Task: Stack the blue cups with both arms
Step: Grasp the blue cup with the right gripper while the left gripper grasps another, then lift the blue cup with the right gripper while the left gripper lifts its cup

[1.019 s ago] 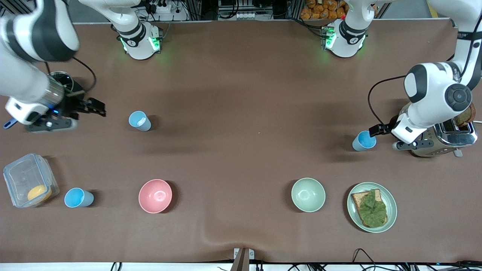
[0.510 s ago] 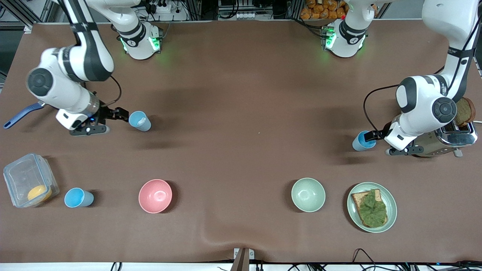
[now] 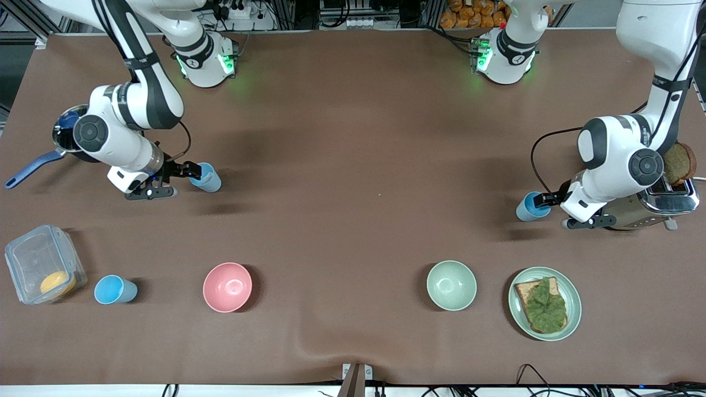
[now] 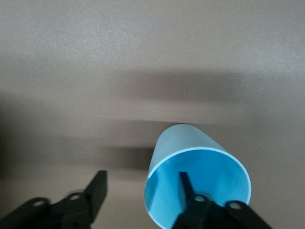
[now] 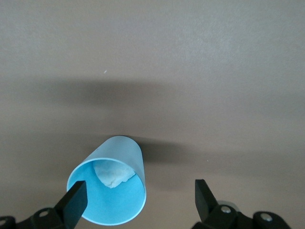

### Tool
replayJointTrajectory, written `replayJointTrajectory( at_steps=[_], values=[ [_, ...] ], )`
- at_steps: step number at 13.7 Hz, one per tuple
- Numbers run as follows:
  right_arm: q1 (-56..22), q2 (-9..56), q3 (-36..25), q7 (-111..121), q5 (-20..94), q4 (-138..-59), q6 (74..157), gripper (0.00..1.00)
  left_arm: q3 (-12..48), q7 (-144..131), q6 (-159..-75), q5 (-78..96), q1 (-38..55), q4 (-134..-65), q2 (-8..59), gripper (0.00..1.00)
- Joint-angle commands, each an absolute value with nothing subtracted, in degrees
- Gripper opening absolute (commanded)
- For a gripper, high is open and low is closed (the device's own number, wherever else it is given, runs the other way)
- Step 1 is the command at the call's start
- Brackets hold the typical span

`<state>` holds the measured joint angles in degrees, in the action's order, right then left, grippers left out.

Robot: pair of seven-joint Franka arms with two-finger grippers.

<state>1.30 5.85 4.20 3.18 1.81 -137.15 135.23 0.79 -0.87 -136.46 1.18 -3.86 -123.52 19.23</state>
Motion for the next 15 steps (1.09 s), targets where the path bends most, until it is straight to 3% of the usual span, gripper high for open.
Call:
replayJointTrajectory(
  at_steps=[1,4,7,10,15],
  values=[
    [0.79,5.97,3.96,3.69,2.11,-138.43,136.67,1.00,1.23,-0.79,-136.58,2.11,-4.39,-122.70,19.25,0.02],
    [1.05,7.29,3.96,5.18,2.11,-139.21,139.03,1.00,2.01,-0.88,-134.14,2.11,-4.22,-121.30,18.11,0.00],
    [1.14,8.44,3.96,5.27,2.11,-139.22,139.57,0.97,2.72,-1.14,-125.81,2.20,-4.22,-115.60,17.14,0.00],
    [1.49,9.05,3.96,5.19,2.11,-139.04,139.66,0.71,3.51,-1.32,-118.50,2.20,-4.22,-110.23,15.47,0.00],
    [1.23,9.23,4.04,4.57,2.46,-138.69,138.96,0.14,5.89,-3.08,-106.02,2.20,-4.22,-98.46,13.97,0.00]
  ],
)
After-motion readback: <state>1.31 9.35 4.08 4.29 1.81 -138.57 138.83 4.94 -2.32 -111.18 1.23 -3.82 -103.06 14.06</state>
